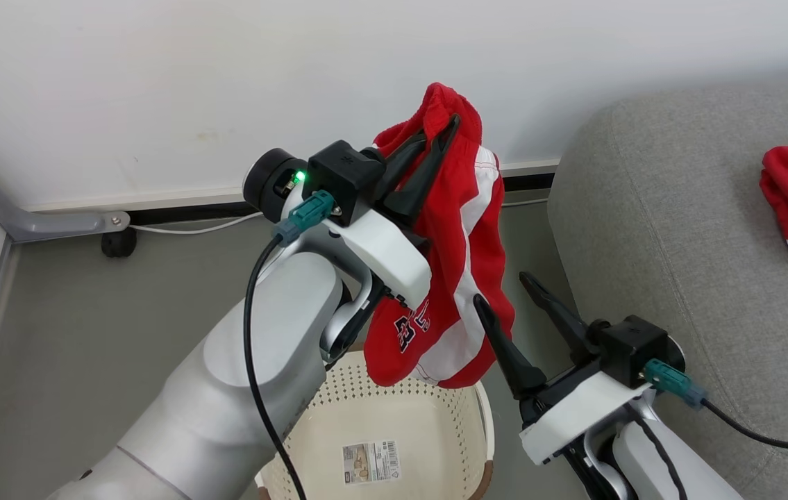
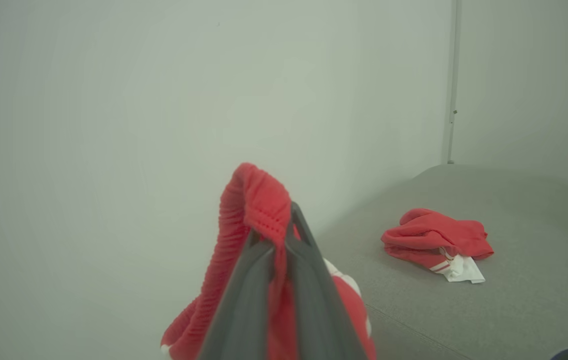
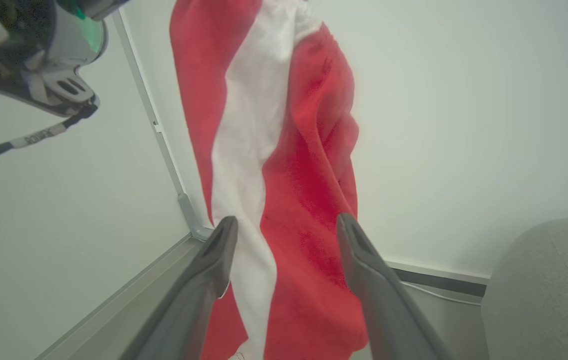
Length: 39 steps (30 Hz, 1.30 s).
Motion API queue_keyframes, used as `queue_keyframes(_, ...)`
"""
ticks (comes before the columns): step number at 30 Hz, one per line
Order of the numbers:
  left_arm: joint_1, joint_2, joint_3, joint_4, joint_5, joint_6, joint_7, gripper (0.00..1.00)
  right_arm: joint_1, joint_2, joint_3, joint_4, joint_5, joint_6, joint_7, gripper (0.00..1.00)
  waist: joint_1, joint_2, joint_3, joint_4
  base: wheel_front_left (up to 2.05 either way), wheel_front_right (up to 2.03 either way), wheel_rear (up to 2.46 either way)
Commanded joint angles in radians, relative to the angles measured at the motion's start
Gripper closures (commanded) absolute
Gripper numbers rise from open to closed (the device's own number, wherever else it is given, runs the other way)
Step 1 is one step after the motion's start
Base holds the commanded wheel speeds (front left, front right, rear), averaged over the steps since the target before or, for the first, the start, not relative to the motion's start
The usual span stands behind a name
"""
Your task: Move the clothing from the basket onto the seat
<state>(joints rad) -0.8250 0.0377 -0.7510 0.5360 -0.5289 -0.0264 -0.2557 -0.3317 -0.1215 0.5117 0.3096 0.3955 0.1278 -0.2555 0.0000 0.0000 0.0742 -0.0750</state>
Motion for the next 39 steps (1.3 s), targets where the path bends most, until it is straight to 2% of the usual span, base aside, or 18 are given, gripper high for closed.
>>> queue_keyframes(1, -0.043, 0.014, 0.027, -0.02, -0.003, -0.007, -0.006, 1.0, -0.033, 0.004, 0.025, -0.006, 0.0, 0.003, -0.006, 0.0, 0.0, 0.0, -0.002, 0.003, 0.0, 0.0, 0.0)
queue_keyframes(9, -0.036, 0.013, -0.014, -0.038, -0.033, -0.006, -0.006, 1.0, -0.108, 0.038, 0.103, 0.105, -0.027, 0.003, -0.006, 0.0, 0.0, 0.0, -0.015, 0.031, 0.0, 0.0, 0.0)
queue_keyframes(18, -0.027, 0.013, -0.062, -0.054, -0.068, 0.01, -0.006, 1.0, -0.181, 0.062, 0.109, 0.234, -0.049, 0.003, -0.006, 0.0, 0.0, 0.0, -0.021, 0.06, 0.0, 0.0, 0.0)
queue_keyframes(19, -0.026, 0.013, -0.067, -0.057, -0.073, 0.011, -0.006, 1.0, -0.189, 0.064, 0.106, 0.249, -0.048, 0.003, -0.006, 0.09, 0.0, 0.0, -0.021, 0.063, 0.0, 0.0, 0.0)
queue_keyframes(21, -0.027, 0.013, -0.076, -0.062, -0.08, 0.014, -0.006, 1.0, -0.205, 0.068, 0.101, 0.279, -0.043, 0.003, -0.006, 0.65, 0.0, 0.0, -0.02, 0.069, 0.0, 0.0, 0.0)
queue_keyframes(22, -0.027, 0.013, -0.081, -0.063, -0.083, 0.016, -0.006, 1.0, -0.213, 0.069, 0.099, 0.287, -0.04, 0.003, -0.006, 1.0, 0.0, 0.0, -0.019, 0.072, 0.0, 0.0, 0.0)
queue_keyframes(30, -0.02, 0.013, -0.083, -0.058, -0.073, 0.032, -0.006, 1.0, -0.219, 0.071, 0.062, 0.257, -0.007, 0.003, -0.006, 1.0, 0.0, 0.0, -0.008, 0.066, 0.0, 0.0, 0.0)
queue_keyframes(32, -0.012, 0.013, -0.077, -0.059, -0.072, 0.033, -0.006, 0.49, -0.212, 0.071, 0.045, 0.239, -0.005, 0.003, -0.006, 1.0, 0.0, 0.0, -0.005, 0.058, 0.0, 0.0, 0.0)
queue_keyframes(33, -0.008, 0.013, -0.072, -0.06, -0.072, 0.034, -0.006, 0.0, -0.209, 0.071, 0.033, 0.228, -0.004, 0.003, -0.006, 1.0, 0.0, 0.0, -0.003, 0.052, 0.0, 0.0, 0.0)
queue_keyframes(39, 0.016, 0.013, -0.063, -0.039, -0.058, 0.028, -0.006, 0.0, -0.182, 0.071, -0.081, 0.159, -0.019, 0.003, -0.006, 1.0, 0.0, 0.0, 0.007, 0.019, 0.0, 0.0, 0.0)
